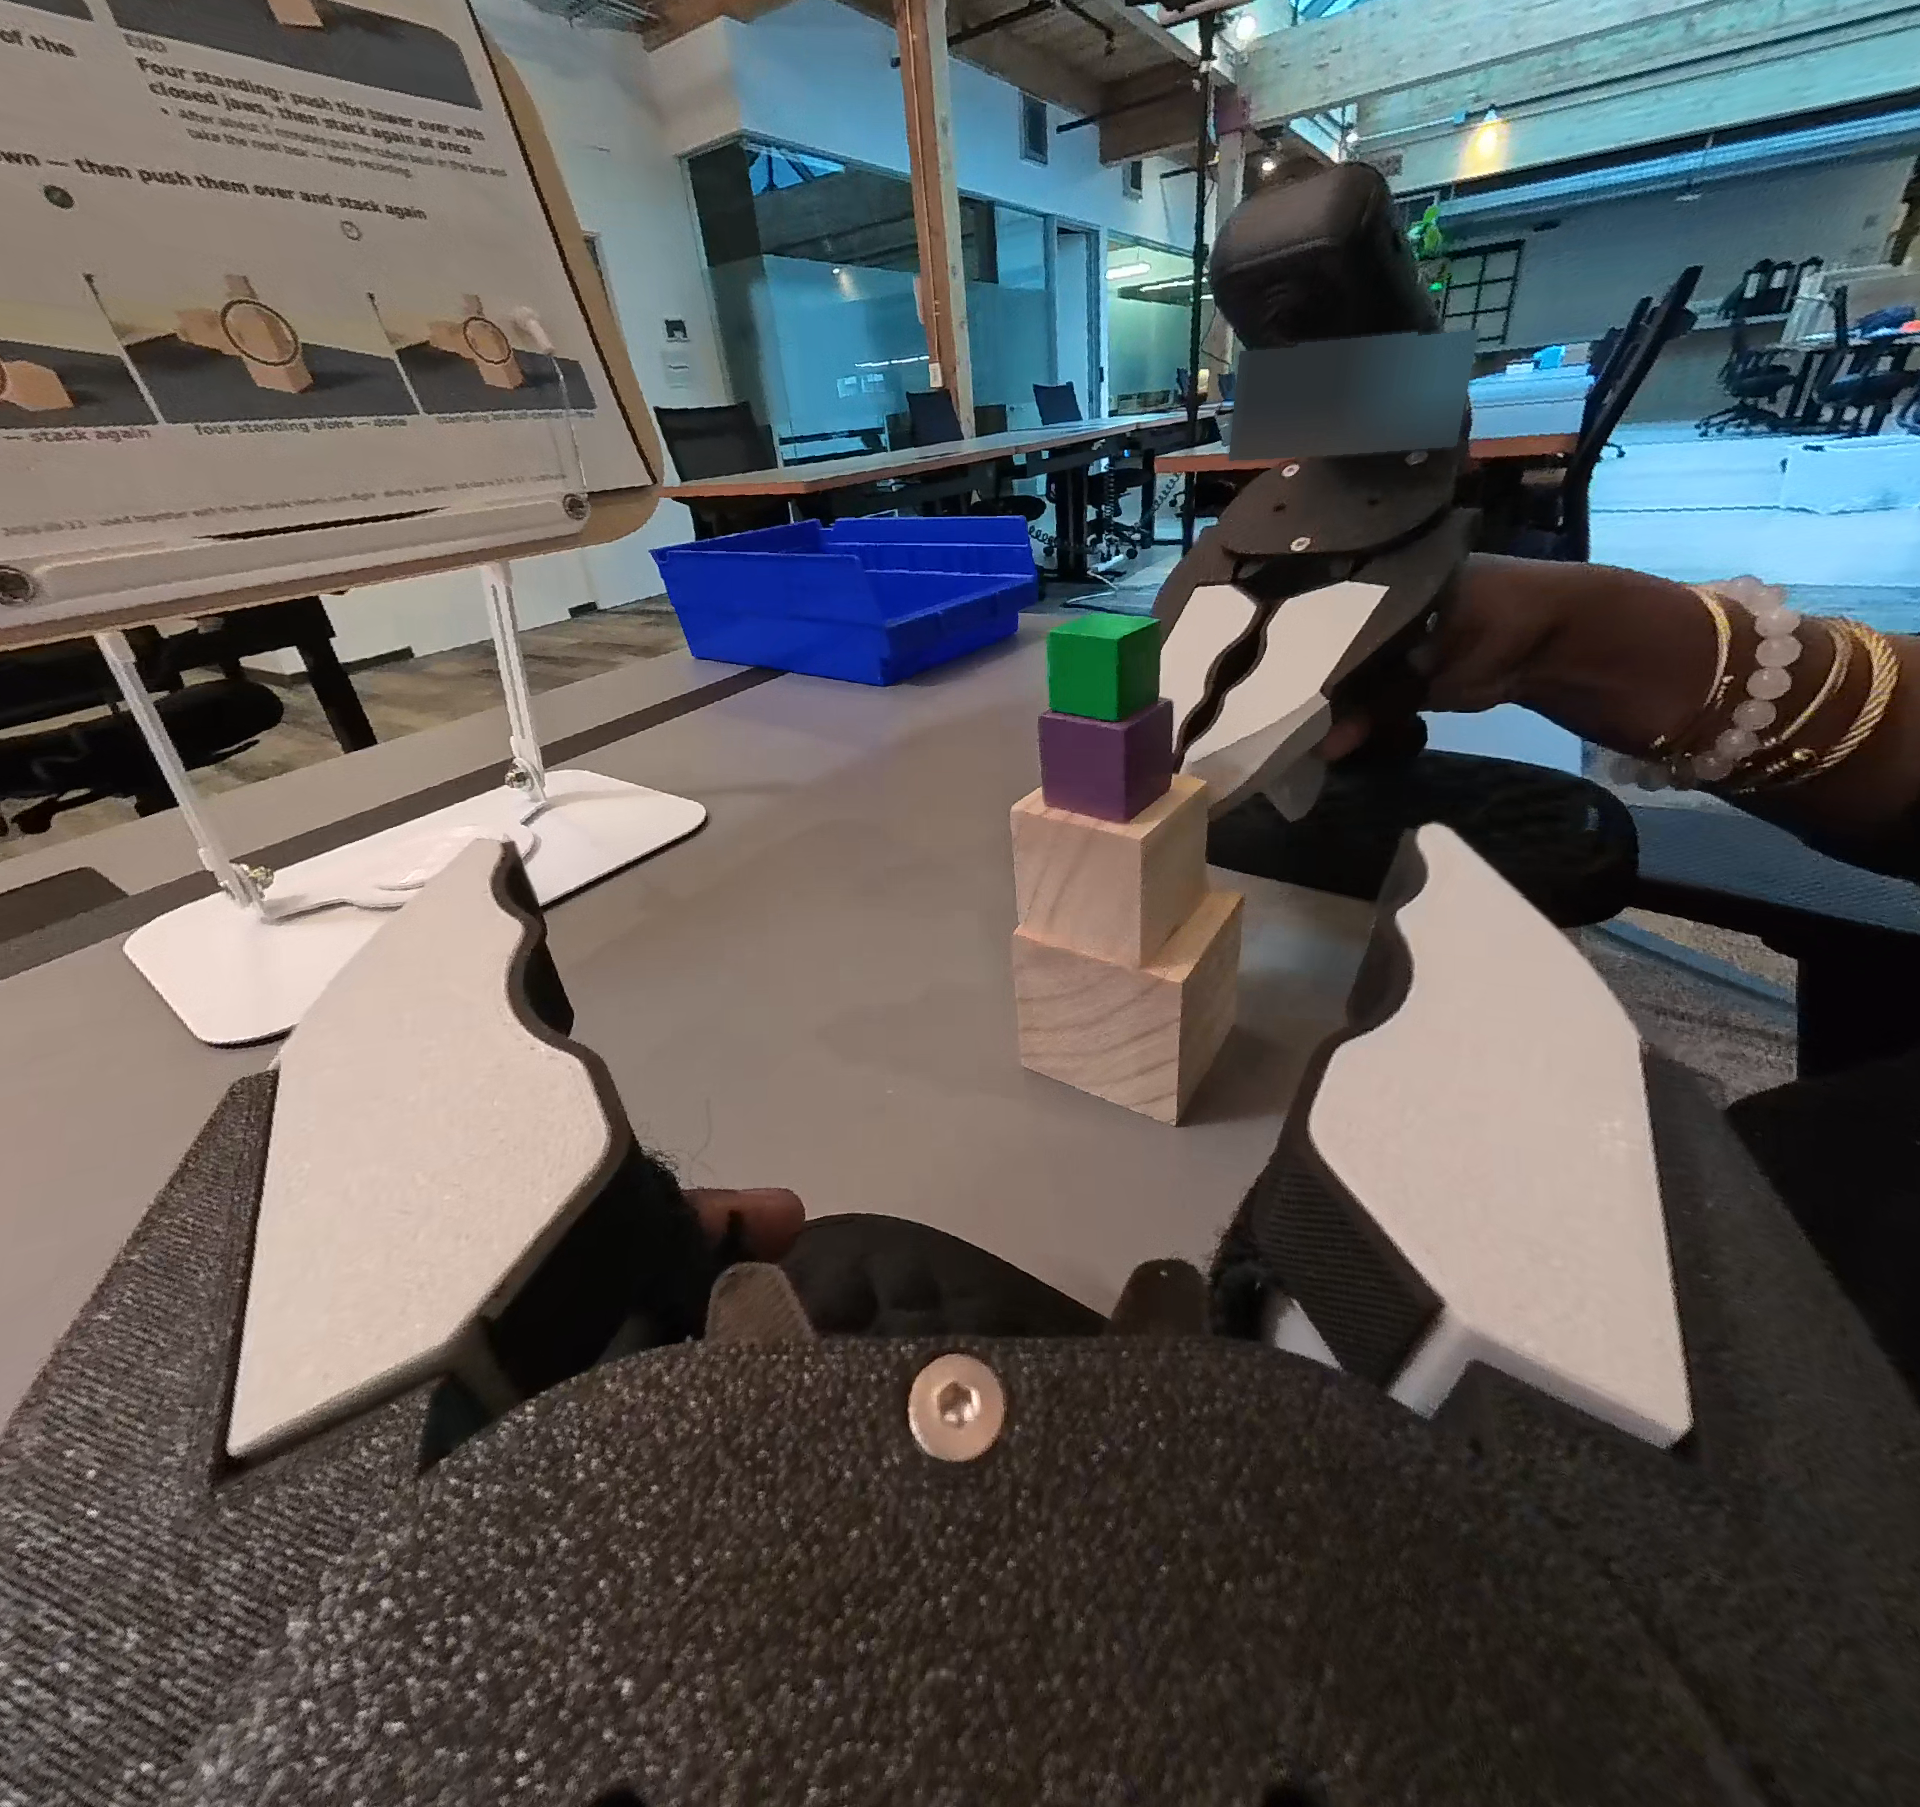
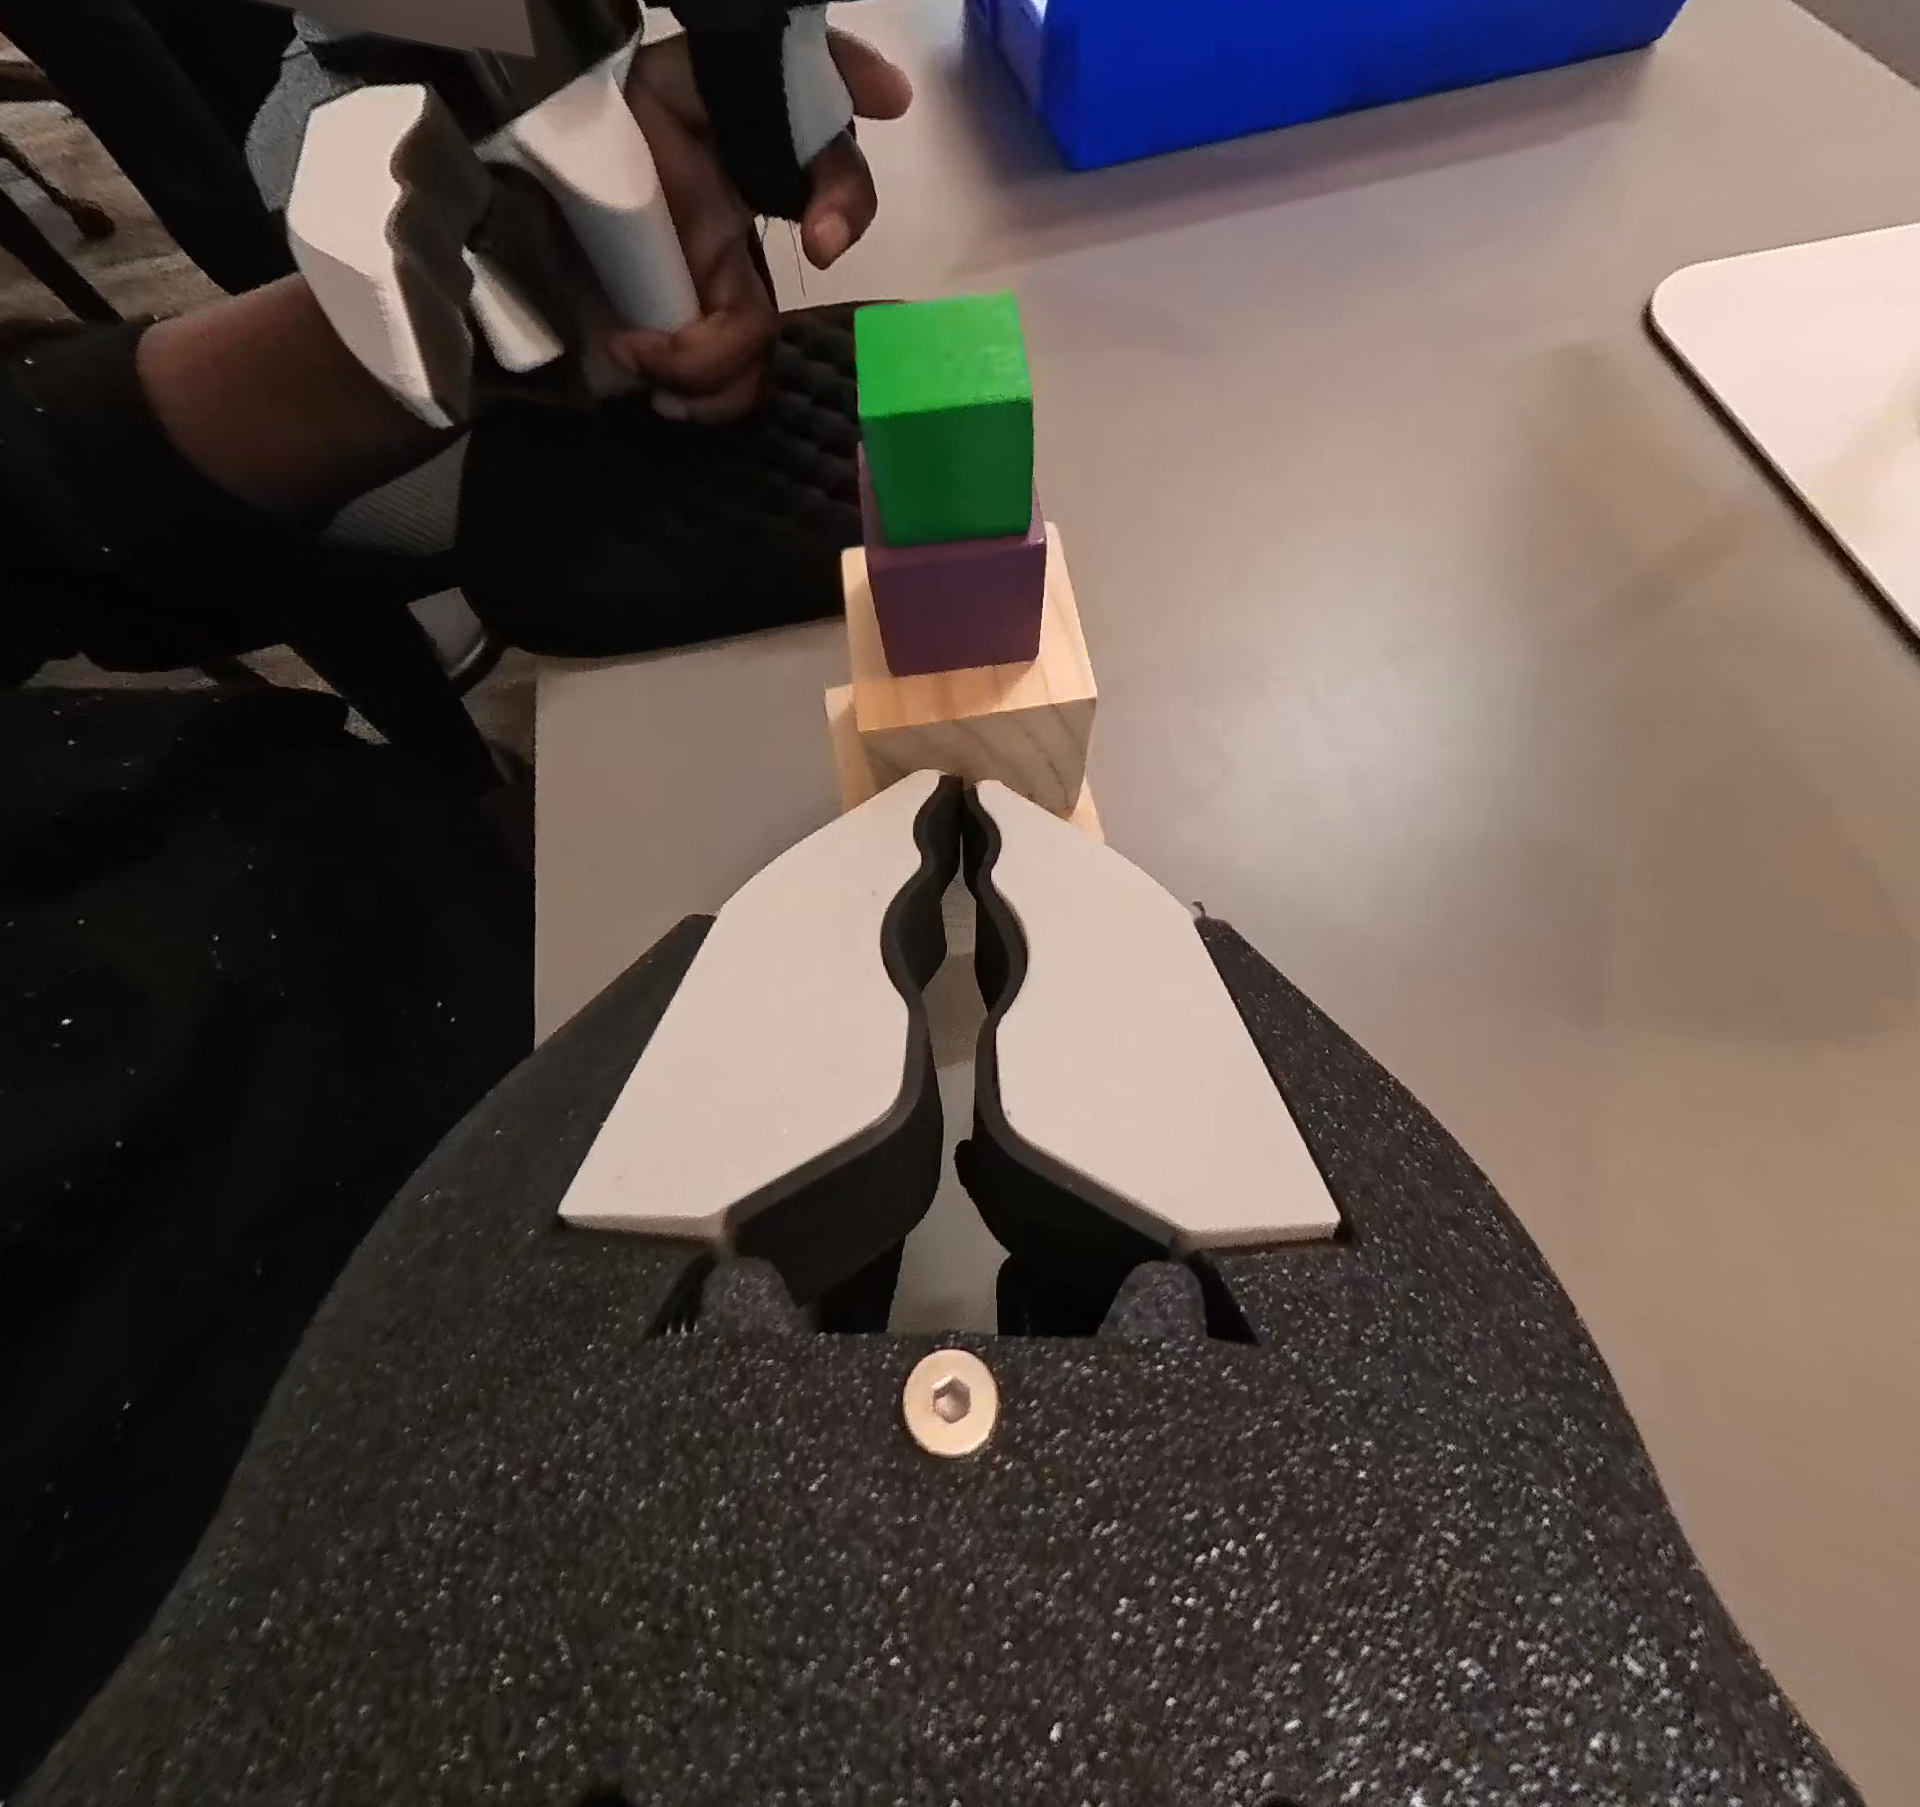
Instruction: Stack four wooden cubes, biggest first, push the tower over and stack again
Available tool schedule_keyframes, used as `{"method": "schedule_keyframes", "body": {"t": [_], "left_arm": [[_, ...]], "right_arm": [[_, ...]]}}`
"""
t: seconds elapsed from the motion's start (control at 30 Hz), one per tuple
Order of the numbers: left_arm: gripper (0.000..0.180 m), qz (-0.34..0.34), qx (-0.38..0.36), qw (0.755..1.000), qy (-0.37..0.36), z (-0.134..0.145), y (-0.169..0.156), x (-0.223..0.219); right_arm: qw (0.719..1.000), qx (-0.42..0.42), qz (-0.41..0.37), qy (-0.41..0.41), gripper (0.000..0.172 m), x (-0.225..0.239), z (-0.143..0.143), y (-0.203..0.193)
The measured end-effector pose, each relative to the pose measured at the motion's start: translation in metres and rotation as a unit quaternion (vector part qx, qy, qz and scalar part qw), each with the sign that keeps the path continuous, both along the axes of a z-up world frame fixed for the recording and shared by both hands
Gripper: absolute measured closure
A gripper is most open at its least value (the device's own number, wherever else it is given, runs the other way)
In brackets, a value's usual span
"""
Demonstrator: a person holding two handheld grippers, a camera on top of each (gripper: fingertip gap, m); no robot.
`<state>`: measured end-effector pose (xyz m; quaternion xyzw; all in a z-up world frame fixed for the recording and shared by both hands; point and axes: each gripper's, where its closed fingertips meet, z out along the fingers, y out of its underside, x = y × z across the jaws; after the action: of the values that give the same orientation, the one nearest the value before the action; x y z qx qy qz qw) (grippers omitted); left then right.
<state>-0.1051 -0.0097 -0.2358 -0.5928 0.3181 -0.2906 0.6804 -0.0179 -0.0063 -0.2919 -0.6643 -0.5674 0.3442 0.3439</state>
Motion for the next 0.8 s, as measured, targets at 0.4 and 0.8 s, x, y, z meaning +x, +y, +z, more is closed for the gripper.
{"method": "schedule_keyframes", "body": {"t": [0.4,0.8], "left_arm": [[0.035,-0.003,0.000,1.000,-0.004,0.000,0.000,-0.001],[0.035,-0.002,0.000,1.000,-0.005,0.000,0.000,-0.001]], "right_arm": [[1.000,-0.013,0.016,0.016,0.172,-0.028,-0.001,0.001],[0.998,0.052,0.037,0.028,0.075,-0.027,0.014,0.003]]}}
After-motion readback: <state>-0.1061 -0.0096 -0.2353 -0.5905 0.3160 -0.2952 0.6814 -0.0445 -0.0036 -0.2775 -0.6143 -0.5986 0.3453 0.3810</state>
